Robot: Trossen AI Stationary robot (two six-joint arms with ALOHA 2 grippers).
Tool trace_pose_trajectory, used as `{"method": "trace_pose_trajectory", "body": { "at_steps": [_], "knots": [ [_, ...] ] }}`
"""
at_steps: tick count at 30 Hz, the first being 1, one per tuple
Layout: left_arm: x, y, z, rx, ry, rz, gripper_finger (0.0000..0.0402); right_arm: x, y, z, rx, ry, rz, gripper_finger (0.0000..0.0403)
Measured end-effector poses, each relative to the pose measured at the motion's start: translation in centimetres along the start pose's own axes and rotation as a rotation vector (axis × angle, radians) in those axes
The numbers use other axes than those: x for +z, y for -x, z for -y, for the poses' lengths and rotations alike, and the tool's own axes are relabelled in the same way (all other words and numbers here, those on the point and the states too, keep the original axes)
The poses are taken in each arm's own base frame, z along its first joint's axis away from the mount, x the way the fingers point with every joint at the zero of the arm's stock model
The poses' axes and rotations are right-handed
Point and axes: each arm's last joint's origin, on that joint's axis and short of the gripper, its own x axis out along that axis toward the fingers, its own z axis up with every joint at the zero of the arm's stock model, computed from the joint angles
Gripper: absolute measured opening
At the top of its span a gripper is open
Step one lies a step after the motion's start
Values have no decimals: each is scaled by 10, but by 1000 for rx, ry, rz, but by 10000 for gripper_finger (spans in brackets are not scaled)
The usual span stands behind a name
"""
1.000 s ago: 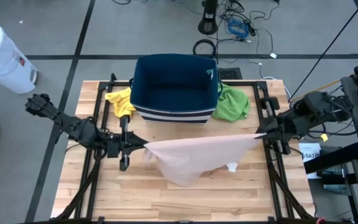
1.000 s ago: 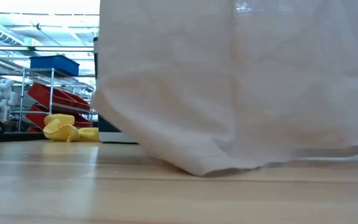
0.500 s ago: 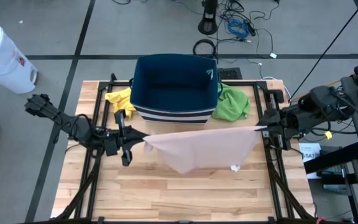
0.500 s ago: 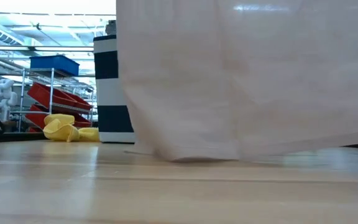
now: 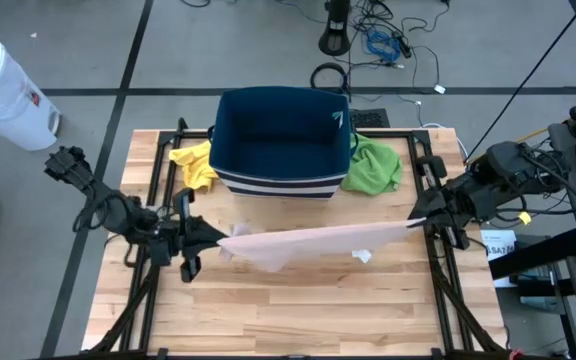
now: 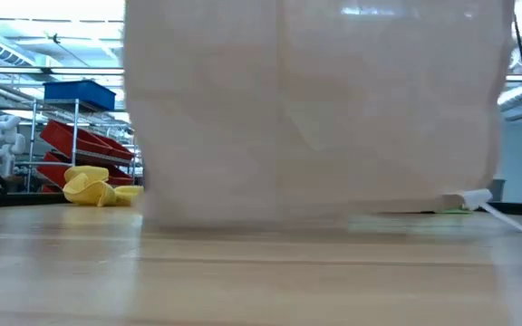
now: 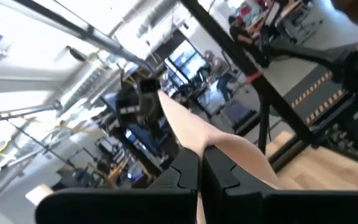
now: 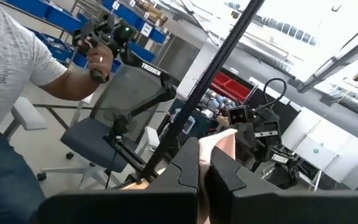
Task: Fold towel
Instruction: Fold the brown towel
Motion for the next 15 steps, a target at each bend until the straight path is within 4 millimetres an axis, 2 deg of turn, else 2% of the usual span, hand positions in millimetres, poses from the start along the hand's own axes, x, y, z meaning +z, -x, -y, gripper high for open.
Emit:
{"method": "trace_pose_trajectory", "body": {
  "at_steps": [6, 15],
  "knots": [
    [15, 4, -4, -5, 10, 35, 0, 4, 0, -1, 72, -24, 80, 0],
    [16, 6, -2, 12, 6, -9, 0, 4, -1, -2, 92, -78, 78, 0]
  ]
}}
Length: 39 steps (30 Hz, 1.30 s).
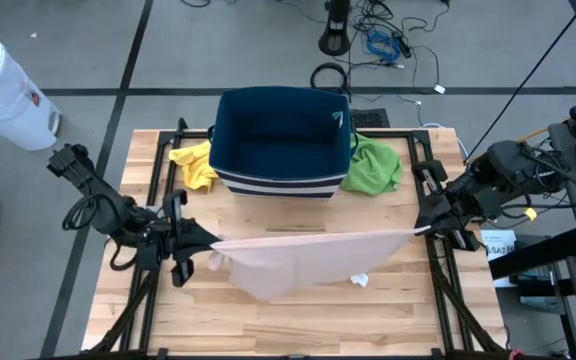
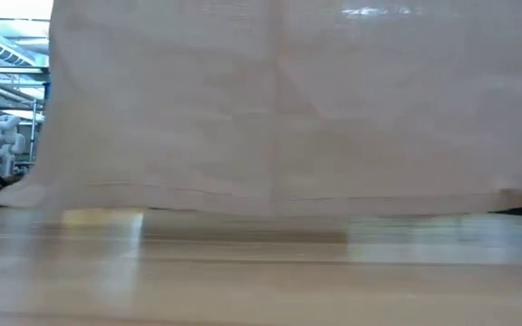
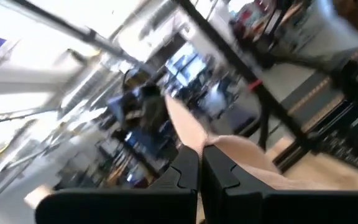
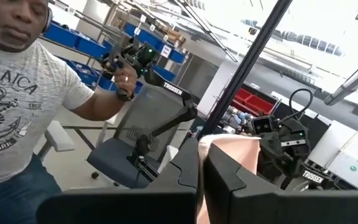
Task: Fold towel
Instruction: Fold the brown towel
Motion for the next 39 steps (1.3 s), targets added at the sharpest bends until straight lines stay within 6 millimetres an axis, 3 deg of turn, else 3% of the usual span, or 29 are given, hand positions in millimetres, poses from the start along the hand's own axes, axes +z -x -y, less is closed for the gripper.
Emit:
{"method": "trace_pose_trajectory", "body": {
  "at_steps": [5, 14, 18, 22, 28, 34, 39],
  "knots": [
    [-23, -6, 7, 66, -25, -293, 0, -11, 2, -1, -93, -58, -159, 0],
    [-91, -34, 24, 67, 75, -716, 24, -56, 6, -6, -388, -131, -752, 21],
    [-118, -49, 30, 79, 54, -846, 33, -71, 6, -7, -538, -121, -951, 39],
    [-137, -62, 40, 64, 22, -918, 53, -82, 5, -9, -563, -124, -1075, 66],
    [-147, -68, 48, 67, 5, -964, 103, -93, 2, -12, -556, -165, -1166, 138],
    [-146, -68, 48, 99, 11, -968, 131, -96, -5, -14, -500, -290, -1125, 190],
    [-142, -70, 59, -186, 264, -837, 133, -111, -20, -22, -345, -434, -1074, 191]
  ]
}}
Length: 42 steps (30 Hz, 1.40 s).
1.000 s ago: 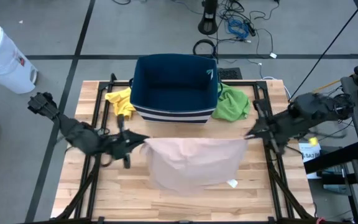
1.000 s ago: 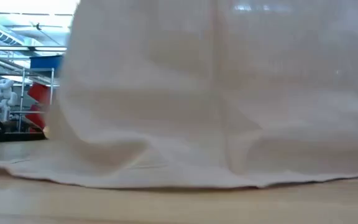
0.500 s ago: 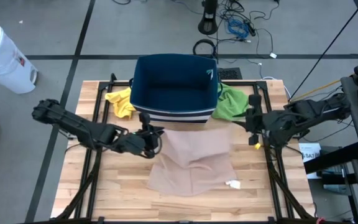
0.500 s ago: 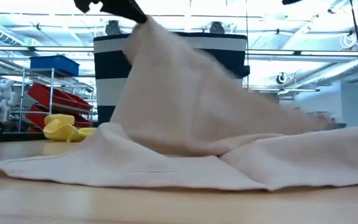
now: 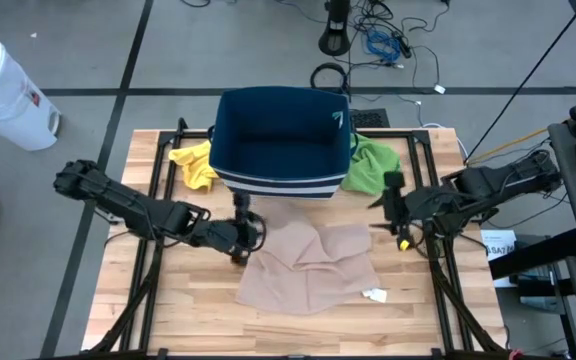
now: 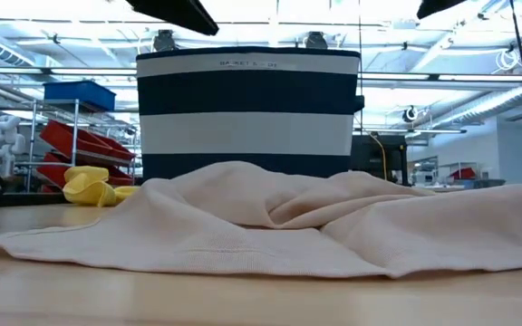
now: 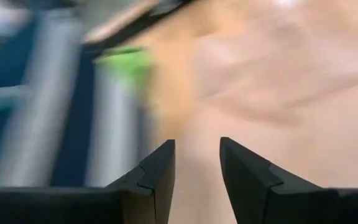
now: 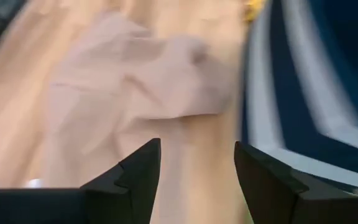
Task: Fold towel
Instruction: Fold the brown towel
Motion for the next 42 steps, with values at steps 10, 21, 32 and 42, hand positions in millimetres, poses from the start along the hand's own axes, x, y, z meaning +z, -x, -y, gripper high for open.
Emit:
{"method": "trace_pose_trajectory", "body": {
  "at_steps": [10, 21, 32, 42],
  "knots": [
    [-3, -22, 43, -405, 157, -46, 133, -28, -74, -21, 89, -1, -11, 186],
    [-34, -87, 110, -514, 168, -266, 133, -69, -130, -30, -51, -48, -104, 185],
    [-50, -110, 128, -581, 206, -348, 133, -76, -158, -44, 153, -100, -110, 185],
    [-51, -110, 129, -584, 230, -361, 133, -89, -193, -52, 155, -80, -192, 182]
  ]
}}
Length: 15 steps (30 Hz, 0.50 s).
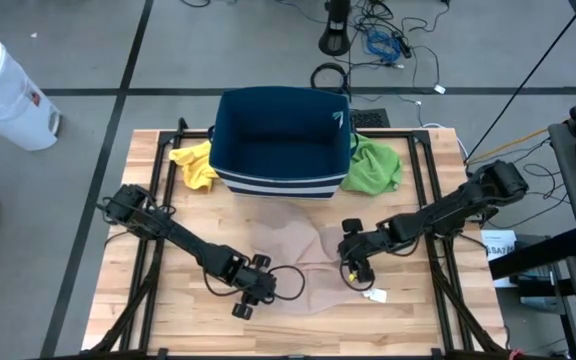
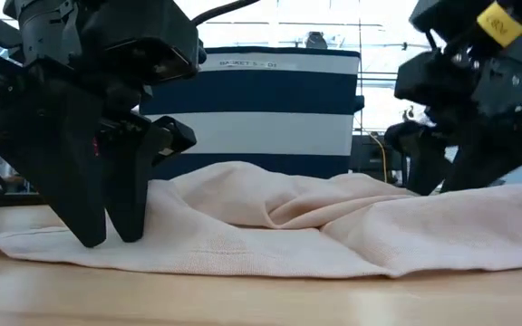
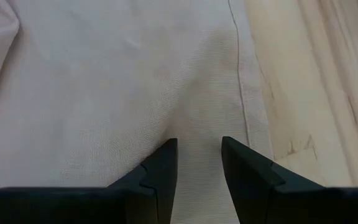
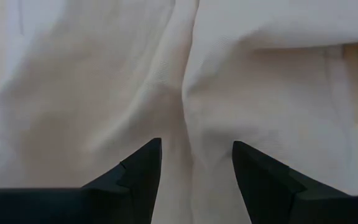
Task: Fold towel
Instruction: Fold the brown towel
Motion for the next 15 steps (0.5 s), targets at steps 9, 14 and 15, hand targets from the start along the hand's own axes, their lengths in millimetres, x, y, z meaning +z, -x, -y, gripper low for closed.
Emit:
{"method": "trace_pose_trajectory", "body": {
  "at_steps": [9, 14, 15],
  "knots": [
    [0, 0, -1, -8, -2, 0, 133, 10, 7, 1, -59, 88, 50, 52],
    [1, 0, -7, -6, 12, 2, 133, 10, 22, 9, -143, 132, 47, 9],
    [2, 0, -8, -5, 15, 3, 133, 9, 24, 12, -164, 125, 39, 8]
  ]
}}
